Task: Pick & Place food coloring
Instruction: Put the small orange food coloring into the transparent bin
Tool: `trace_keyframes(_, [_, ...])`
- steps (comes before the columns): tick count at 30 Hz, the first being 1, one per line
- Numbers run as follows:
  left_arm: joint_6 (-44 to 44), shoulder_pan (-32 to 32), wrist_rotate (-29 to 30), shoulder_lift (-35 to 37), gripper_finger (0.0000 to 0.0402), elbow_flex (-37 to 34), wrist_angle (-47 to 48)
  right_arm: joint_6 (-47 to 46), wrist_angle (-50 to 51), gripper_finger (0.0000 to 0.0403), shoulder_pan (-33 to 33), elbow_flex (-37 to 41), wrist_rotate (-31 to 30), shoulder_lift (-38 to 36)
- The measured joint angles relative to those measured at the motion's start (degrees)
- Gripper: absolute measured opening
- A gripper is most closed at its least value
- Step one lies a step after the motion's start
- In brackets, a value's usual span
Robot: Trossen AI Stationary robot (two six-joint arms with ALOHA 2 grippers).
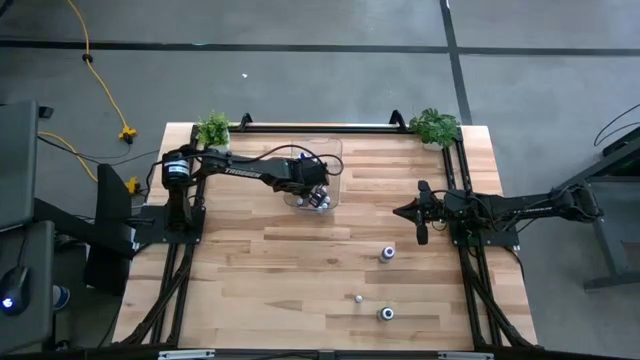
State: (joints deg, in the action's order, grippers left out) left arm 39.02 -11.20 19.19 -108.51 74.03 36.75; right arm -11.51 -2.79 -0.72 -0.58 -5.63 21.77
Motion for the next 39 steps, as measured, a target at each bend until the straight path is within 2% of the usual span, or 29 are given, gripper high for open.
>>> trace_keyframes(11, [-1.61, 0.00, -1.19, 0.15, 0.0053, -0.04, -1.07, 0.00, -0.01, 0.0000, 0.01, -0.01, 0.00, 0.00])
trace_keyframes(14, [-2.55, 0.07, -2.37, 0.38, 0.0079, -0.08, -1.46, 0.00, -0.02, 0.0000, 0.01, -0.02, 0.00, 0.01])
trace_keyframes(21, [-2.97, 0.74, -2.35, 0.98, 0.0171, -0.19, -1.24, 0.00, -0.01, 0.0000, 0.00, -0.01, 0.01, 0.01])
trace_keyframes(26, [-3.00, 0.74, -2.55, 0.98, 0.0210, -0.19, -1.33, 0.00, -0.02, 0.0000, 0.01, 0.00, 0.00, -0.01])
trace_keyframes(33, [-3.24, 0.74, -2.35, 2.94, 0.0218, 0.66, -0.04, 0.00, -0.02, 0.0000, 0.01, -0.01, 0.00, -0.01])
trace_keyframes(39, [-5.11, 1.14, -2.15, 5.32, 0.0218, 5.15, 0.72, 0.00, -0.02, 0.0000, 0.00, 0.00, 0.01, -0.12])
